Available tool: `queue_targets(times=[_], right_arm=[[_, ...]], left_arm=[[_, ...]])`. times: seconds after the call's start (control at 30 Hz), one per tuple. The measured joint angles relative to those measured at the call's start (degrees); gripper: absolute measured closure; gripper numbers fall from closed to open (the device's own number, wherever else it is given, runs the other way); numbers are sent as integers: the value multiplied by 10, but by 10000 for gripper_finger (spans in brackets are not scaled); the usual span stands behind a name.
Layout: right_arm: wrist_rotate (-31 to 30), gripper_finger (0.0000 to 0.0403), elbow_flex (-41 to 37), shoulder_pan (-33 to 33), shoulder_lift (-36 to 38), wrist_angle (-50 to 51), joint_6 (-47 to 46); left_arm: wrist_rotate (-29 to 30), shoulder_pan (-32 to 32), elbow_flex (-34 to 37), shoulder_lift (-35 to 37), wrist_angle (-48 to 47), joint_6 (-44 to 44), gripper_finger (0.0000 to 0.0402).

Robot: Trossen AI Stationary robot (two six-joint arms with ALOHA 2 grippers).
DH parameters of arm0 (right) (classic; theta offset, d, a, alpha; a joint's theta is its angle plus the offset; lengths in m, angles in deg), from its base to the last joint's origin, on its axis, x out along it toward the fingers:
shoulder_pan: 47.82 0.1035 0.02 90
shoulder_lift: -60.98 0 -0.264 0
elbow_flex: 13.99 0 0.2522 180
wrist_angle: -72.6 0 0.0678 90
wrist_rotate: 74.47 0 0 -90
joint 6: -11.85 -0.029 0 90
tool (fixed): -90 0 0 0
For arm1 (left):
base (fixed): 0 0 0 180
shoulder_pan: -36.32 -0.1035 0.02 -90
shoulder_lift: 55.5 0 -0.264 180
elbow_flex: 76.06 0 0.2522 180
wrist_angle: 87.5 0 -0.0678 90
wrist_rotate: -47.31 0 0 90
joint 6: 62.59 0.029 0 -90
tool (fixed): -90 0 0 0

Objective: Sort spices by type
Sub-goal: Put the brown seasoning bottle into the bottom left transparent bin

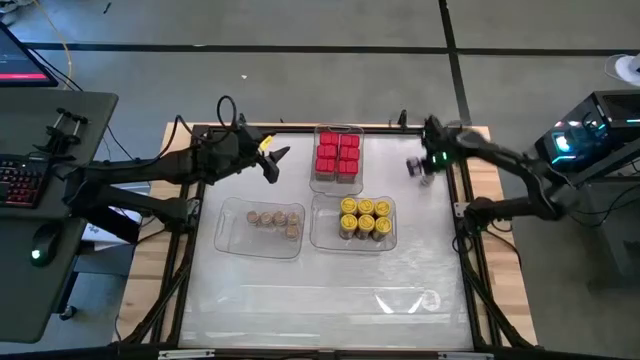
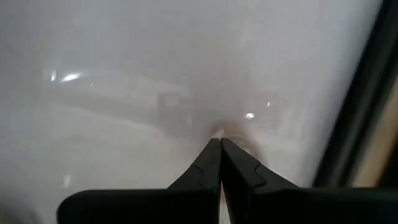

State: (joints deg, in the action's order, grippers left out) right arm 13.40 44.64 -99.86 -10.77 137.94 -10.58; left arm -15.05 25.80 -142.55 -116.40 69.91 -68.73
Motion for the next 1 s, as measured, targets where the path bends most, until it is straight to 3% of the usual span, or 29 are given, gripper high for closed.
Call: queue_targets(times=[0.13,0.23,0.33,0.43,0.5,0.57,0.67,0.8,0.9,1.0], right_arm=[[45,403,-127,94,103,-5,-160],[68,403,-196,209,194,-36,-319],[17,403,-217,328,272,-73,-477],[-65,403,-199,422,308,-103,-555],[-111,403,-169,463,312,-86,-605],[-120,403,-138,488,302,-20,-652],[-90,403,-104,514,273,94,-696],[-25,403,-96,543,232,100,-690],[-10,403,-96,572,193,99,-683],[24,403,-95,612,151,59,-602]], left_arm=[[0,-4,0,13,-10,35,139],[0,-4,0,28,-22,71,139],[0,-4,0,43,-36,121,139],[0,-4,0,58,-44,168,139],[0,-4,0,66,-43,186,139],[-2,-4,0,71,-42,192,139],[-5,-4,0,75,-43,184,139],[-17,-4,0,75,-43,150,139],[-18,-4,0,75,-42,110,139],[-18,-4,0,75,-42,87,139]])
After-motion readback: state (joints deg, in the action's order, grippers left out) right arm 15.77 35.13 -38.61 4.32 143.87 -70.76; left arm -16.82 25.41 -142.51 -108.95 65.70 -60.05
